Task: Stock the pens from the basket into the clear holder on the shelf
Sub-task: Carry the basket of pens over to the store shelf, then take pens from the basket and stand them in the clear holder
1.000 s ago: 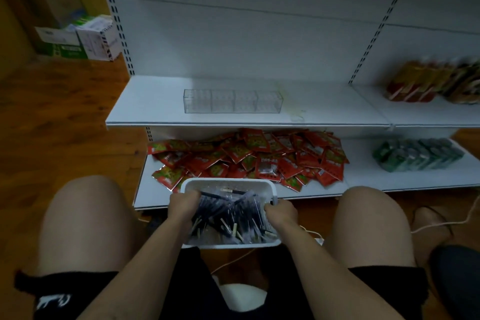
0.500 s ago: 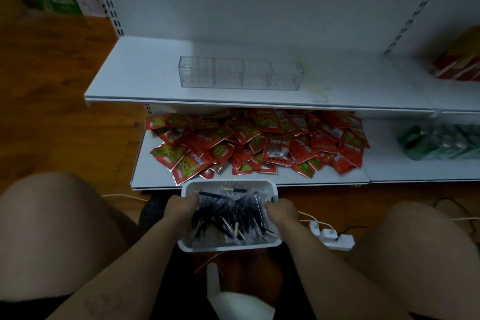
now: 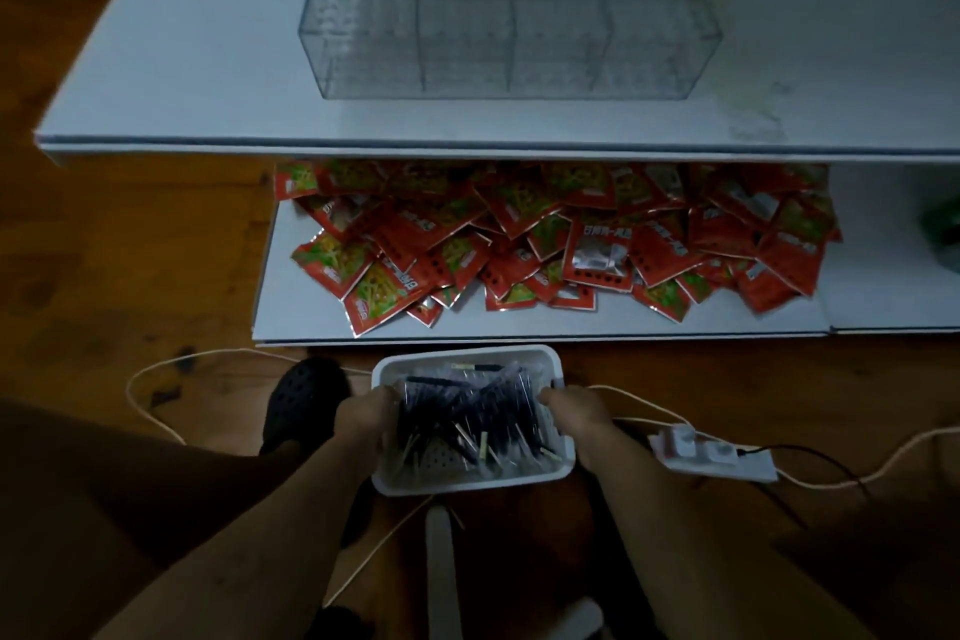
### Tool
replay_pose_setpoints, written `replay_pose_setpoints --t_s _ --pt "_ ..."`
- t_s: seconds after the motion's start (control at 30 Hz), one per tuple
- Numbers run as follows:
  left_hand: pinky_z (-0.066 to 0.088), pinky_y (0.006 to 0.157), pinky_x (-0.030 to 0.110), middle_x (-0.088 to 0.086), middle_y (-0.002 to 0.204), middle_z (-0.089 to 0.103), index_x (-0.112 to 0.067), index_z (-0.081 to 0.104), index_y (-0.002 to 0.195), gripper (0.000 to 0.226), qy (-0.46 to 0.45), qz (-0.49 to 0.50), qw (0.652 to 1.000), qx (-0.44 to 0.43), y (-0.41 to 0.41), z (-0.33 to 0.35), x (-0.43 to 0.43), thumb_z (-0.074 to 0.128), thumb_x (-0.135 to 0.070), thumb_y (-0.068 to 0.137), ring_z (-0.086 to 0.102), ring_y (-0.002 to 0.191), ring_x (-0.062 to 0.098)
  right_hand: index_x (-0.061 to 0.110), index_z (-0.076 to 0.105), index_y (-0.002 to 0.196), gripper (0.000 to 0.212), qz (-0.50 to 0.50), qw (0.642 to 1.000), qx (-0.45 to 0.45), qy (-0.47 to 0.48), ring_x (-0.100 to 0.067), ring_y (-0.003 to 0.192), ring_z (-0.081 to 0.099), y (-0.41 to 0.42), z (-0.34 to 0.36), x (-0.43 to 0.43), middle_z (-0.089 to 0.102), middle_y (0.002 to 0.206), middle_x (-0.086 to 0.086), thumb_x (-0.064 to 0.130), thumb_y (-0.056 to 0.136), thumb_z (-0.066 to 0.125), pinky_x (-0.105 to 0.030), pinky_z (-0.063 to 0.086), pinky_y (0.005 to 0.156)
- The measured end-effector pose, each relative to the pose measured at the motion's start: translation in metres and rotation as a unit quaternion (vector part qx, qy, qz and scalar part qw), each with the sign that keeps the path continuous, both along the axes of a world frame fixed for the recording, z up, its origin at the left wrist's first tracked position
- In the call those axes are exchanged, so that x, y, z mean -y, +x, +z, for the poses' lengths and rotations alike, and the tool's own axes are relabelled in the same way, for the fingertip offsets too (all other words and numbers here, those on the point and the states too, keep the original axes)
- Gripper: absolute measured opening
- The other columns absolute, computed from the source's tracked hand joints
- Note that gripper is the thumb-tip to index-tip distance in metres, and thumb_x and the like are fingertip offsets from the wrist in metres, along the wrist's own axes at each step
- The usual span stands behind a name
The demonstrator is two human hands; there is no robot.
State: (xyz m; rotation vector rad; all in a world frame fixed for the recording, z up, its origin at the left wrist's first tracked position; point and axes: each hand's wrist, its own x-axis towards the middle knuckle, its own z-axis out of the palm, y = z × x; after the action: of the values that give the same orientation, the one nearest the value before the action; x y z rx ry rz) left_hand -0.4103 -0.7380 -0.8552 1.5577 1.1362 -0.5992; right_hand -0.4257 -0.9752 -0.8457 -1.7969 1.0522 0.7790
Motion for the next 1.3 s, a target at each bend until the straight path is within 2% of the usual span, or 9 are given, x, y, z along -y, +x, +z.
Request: replay_pose_setpoints --t_s 0.1,0.23,0.4,0.57,0.73,0.83,0.97,1.13,1.3 --pt "0.033 0.052 0.028 0.017 0.071 0.053 0.006 0.062 0.088 0.020 0.002 0.005 1.000 -0.013 0.005 -0.023 -0.006 0.058 -0.014 0.086 0.043 0.055 0.024 0.008 0.063 0.100 0.023 0.009 1.000 -0.002 0.017 -0.025 0.088 0.058 0.014 -0.018 0.001 0.061 0.093 -0.009 0.028 0.090 0.056 -0.040 0.049 0.085" --pt "0.044 0.065 0.035 0.020 0.081 0.064 0.001 0.065 0.082 0.019 0.017 -0.034 0.999 -0.006 0.008 -0.046 -0.008 0.061 -0.017 0.085 0.058 0.071 0.030 0.010 0.055 0.117 0.034 0.032 0.999 -0.006 0.027 -0.026 0.098 0.056 0.024 -0.035 -0.005 0.058 0.110 -0.009 0.028 0.089 0.061 -0.037 0.048 0.086" --pt "0.046 0.055 0.028 0.015 0.089 0.066 0.000 0.066 0.104 0.024 -0.007 -0.069 0.997 -0.014 0.005 -0.063 -0.004 0.063 -0.018 0.088 0.060 0.069 0.022 0.015 0.054 0.108 0.019 -0.003 0.999 -0.003 0.049 -0.021 0.086 0.053 0.016 -0.050 -0.001 0.054 0.087 -0.001 0.015 0.091 0.061 -0.037 0.045 0.085" --pt "0.046 0.062 0.027 0.010 0.085 0.067 -0.005 0.068 0.102 0.019 0.003 -0.087 0.996 -0.001 0.009 -0.065 0.003 0.061 -0.018 0.090 0.062 0.073 0.021 0.013 0.060 0.121 0.030 -0.003 0.999 0.024 0.043 -0.014 0.081 0.058 0.009 -0.060 0.005 0.064 0.102 -0.005 0.013 0.091 0.060 -0.026 0.044 0.064" --pt "0.052 0.069 0.037 0.022 0.102 0.065 0.003 0.062 0.110 0.043 0.076 -0.160 0.984 -0.008 0.011 -0.058 0.016 0.062 -0.029 0.082 0.064 0.088 0.036 0.015 0.041 0.139 0.057 0.146 0.979 0.037 -0.138 -0.036 0.121 0.049 0.000 -0.061 -0.006 0.043 0.141 -0.016 0.027 0.086 0.060 -0.043 0.045 0.100" --pt "0.050 0.071 0.034 0.021 0.109 0.060 0.000 0.060 0.114 0.040 0.140 -0.210 0.968 -0.003 0.005 -0.048 0.024 0.058 -0.028 0.084 0.061 0.090 0.032 0.013 0.044 0.137 0.052 0.242 0.944 0.087 -0.207 -0.035 0.129 0.038 -0.005 -0.054 -0.016 0.039 0.141 -0.015 0.028 0.089 0.056 -0.043 0.035 0.109" --pt "0.046 0.071 0.030 0.015 0.103 0.065 -0.005 0.062 0.109 0.028 0.114 -0.274 0.954 0.035 0.002 -0.034 0.036 0.059 -0.021 0.086 0.061 0.087 0.028 0.019 0.052 0.133 0.041 0.302 0.941 0.071 -0.136 -0.031 0.130 0.040 -0.005 -0.055 -0.028 0.038 0.143 -0.011 0.029 0.093 0.053 -0.038 0.041 0.103" --pt "0.044 0.074 0.030 0.006 0.079 0.064 -0.017 0.065 0.079 0.014 0.054 -0.285 0.955 0.064 0.005 -0.032 0.044 0.057 -0.016 0.090 0.057 0.076 0.021 0.029 0.040 0.144 0.055 0.359 0.931 0.025 -0.066 -0.032 0.137 0.034 -0.005 -0.066 -0.029 0.025 0.152 -0.011 0.031 0.091 0.055 -0.039 0.037 0.110" --pt "0.040 0.058 0.026 0.001 0.072 0.058 -0.010 0.064 0.093 0.010 0.019 -0.291 0.955 0.045 0.009 -0.040 0.049 0.056 -0.016 0.093 0.052 0.063 0.012 0.017 0.045 0.142 0.048 0.394 0.918 -0.009 -0.034 -0.032 0.137 0.031 0.003 -0.087 -0.030 0.031 0.150 -0.014 0.027 0.095 0.047 -0.037 0.034 0.111"
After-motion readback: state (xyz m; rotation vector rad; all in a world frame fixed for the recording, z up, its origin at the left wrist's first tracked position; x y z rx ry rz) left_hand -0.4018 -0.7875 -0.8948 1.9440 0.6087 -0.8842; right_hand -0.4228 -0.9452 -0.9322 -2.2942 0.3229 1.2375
